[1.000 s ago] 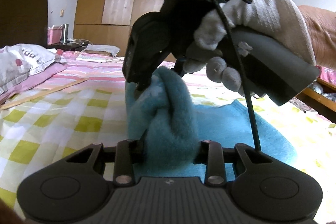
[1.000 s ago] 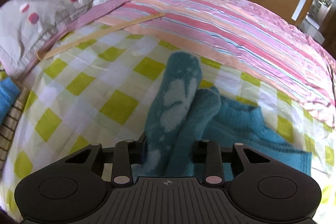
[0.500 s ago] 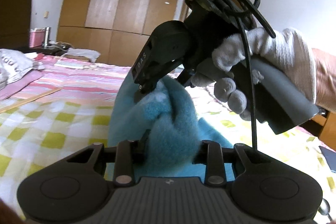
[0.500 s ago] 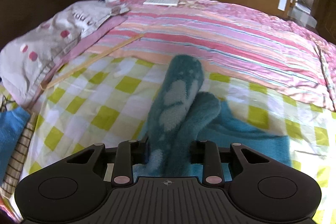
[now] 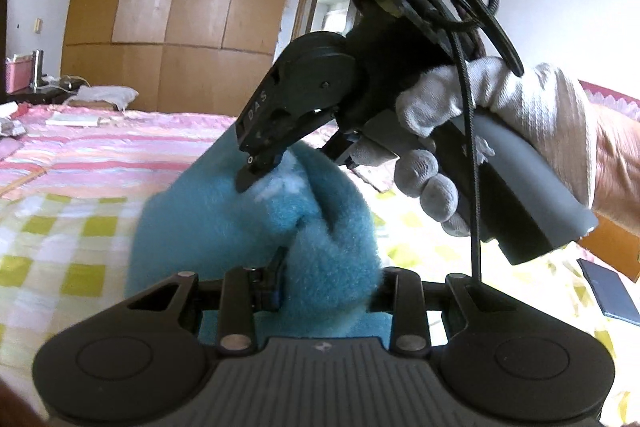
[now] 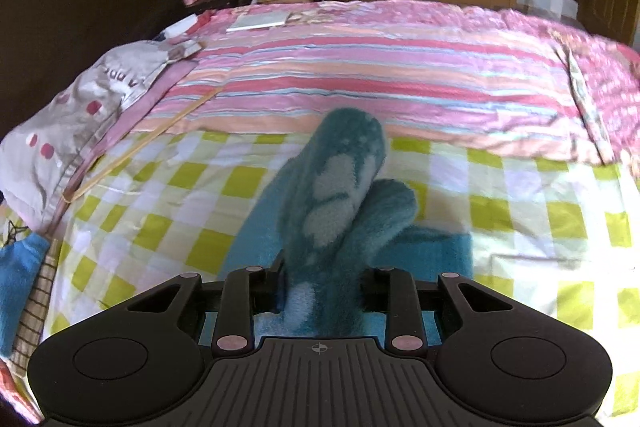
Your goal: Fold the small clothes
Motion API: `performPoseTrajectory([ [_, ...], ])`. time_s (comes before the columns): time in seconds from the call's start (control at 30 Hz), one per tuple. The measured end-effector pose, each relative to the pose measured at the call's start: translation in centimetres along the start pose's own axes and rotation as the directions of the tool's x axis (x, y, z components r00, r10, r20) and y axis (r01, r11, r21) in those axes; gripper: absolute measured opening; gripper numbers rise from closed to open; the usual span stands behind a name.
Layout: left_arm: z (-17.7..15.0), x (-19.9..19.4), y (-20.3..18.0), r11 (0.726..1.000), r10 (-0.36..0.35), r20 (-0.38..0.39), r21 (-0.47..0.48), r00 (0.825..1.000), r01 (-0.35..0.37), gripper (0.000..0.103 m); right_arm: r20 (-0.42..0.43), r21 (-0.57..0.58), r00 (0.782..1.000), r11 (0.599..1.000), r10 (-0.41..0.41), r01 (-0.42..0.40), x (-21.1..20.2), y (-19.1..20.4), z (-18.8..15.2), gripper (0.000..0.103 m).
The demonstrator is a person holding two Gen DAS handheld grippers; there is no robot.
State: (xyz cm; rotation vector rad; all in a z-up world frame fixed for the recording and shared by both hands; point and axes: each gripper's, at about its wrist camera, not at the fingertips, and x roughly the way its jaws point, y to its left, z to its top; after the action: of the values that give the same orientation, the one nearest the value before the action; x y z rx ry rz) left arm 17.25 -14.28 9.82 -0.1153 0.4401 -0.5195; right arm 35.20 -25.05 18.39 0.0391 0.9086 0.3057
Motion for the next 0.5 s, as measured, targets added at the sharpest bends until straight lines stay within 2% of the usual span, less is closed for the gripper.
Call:
performPoseTrajectory([
  [0.37, -3.0, 5.3, -5.0, 0.998, 0.034, -0.117, 0.049, 0.993, -0.029, 0.038, -0.011, 0.137, 0.999, 0.99, 0.043, -0.041, 3.1, -8.7, -4.4, 0.028],
  [0.47, -3.6, 6.2, -5.8, 0.997, 0.036, -0.131, 0.066, 0.991, -0.028, 0.038, 0.009, 0.161, 0.998, 0.985, 0.056, -0.057, 3.5, -10.3, -5.6, 0.032],
  [0.5, -3.7, 6.4, -6.0, 0.997, 0.039, -0.132, 0.076, 0.99, -0.029, 0.038, 0.018, 0.161, 0.998, 0.985, 0.059, -0.061, 3.4, -10.5, -5.9, 0.037],
])
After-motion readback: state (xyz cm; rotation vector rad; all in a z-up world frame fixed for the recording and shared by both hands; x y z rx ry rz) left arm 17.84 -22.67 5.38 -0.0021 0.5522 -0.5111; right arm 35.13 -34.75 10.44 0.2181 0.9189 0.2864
